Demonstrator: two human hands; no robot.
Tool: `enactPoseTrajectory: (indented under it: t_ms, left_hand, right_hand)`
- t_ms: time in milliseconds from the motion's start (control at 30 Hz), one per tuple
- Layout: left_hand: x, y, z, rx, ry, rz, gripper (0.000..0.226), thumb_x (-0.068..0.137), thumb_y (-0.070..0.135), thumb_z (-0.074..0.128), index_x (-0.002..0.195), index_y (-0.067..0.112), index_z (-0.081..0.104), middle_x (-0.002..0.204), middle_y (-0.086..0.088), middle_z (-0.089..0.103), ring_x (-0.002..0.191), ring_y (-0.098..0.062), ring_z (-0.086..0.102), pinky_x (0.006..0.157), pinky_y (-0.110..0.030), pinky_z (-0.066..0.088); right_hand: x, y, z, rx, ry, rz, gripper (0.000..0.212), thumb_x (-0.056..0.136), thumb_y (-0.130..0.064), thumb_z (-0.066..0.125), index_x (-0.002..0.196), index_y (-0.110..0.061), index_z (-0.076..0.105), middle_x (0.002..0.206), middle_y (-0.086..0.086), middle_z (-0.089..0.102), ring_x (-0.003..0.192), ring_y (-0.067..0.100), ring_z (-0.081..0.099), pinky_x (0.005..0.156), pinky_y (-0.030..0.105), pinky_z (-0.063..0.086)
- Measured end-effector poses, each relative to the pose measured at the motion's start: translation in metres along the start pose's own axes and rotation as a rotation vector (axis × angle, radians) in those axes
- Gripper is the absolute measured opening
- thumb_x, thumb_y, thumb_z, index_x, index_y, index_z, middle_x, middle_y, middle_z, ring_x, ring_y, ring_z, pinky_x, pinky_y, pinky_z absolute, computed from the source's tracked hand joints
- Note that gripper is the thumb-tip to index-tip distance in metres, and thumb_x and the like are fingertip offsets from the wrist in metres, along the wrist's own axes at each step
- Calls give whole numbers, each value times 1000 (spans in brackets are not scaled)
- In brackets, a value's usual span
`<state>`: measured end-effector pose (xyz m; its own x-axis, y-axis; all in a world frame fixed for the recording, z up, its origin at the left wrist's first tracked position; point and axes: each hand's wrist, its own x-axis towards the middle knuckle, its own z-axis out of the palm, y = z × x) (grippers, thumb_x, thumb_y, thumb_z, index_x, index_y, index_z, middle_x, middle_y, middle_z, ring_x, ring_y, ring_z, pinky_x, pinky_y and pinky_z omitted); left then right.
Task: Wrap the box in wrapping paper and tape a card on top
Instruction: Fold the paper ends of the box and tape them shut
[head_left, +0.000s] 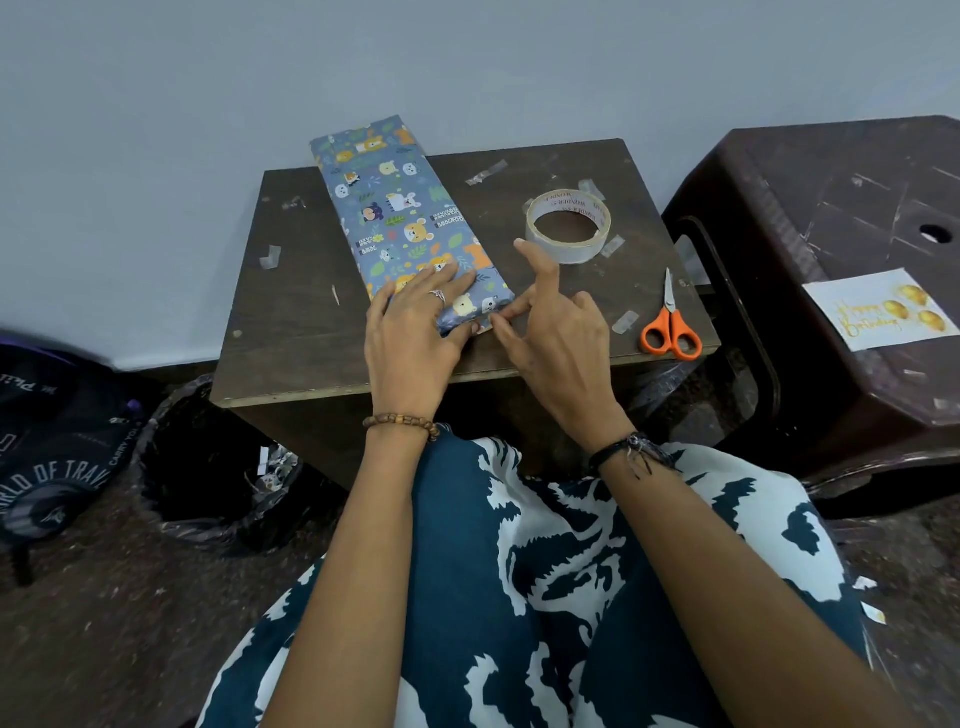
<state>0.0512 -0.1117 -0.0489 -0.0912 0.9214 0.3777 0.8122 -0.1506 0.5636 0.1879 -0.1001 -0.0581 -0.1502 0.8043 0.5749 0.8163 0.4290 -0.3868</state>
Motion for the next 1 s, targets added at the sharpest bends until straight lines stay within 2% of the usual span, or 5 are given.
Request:
enactPoseTrajectory:
  t_ms: [267, 567, 767, 900, 1000]
  left_hand:
    - [0, -1, -1, 26, 8, 8, 47, 78, 22, 72, 122, 27, 60, 133, 7, 54, 129, -9, 43, 112, -29, 15]
    - [0, 3, 4, 84, 105, 8, 39, 77, 39, 68, 114, 26, 66, 127, 8, 60, 122, -8, 50, 107, -28, 21]
    - [-2, 5, 5, 93, 127, 18, 37, 79, 42, 59, 110, 26, 68, 123, 7, 62, 120, -8, 52, 105, -32, 25]
    - [-1, 4, 4, 79, 117, 14, 36, 78, 40, 62, 110, 25, 69, 121, 5, 64, 119, -9, 53, 104, -31, 25]
    - [-1, 3, 4, 76, 94, 9, 37, 78, 37, 64, 112, 24, 68, 123, 4, 63, 121, -10, 52, 105, -31, 23]
  right_hand:
    - [5, 9, -2, -70, 17, 108, 76, 78, -47, 68, 130, -22, 20, 60, -1, 63, 57, 20, 61, 66, 31, 36]
    - [8, 10, -8, 120, -76, 78, 72, 79, -30, 72, 139, -15, 35, 82, -7, 68, 72, 19, 64, 70, 30, 39]
    - [8, 17, -9, 169, -195, 17, 71, 81, -16, 70, 140, -18, 30, 93, -4, 68, 83, 17, 66, 71, 32, 46]
    - [11, 20, -9, 214, -238, 39, 68, 80, -9, 70, 138, -16, 36, 89, -4, 67, 79, 17, 65, 68, 28, 42]
    - [12, 26, -10, 293, -265, 69, 65, 80, 2, 62, 136, -19, 37, 85, -8, 67, 70, 4, 60, 63, 23, 42]
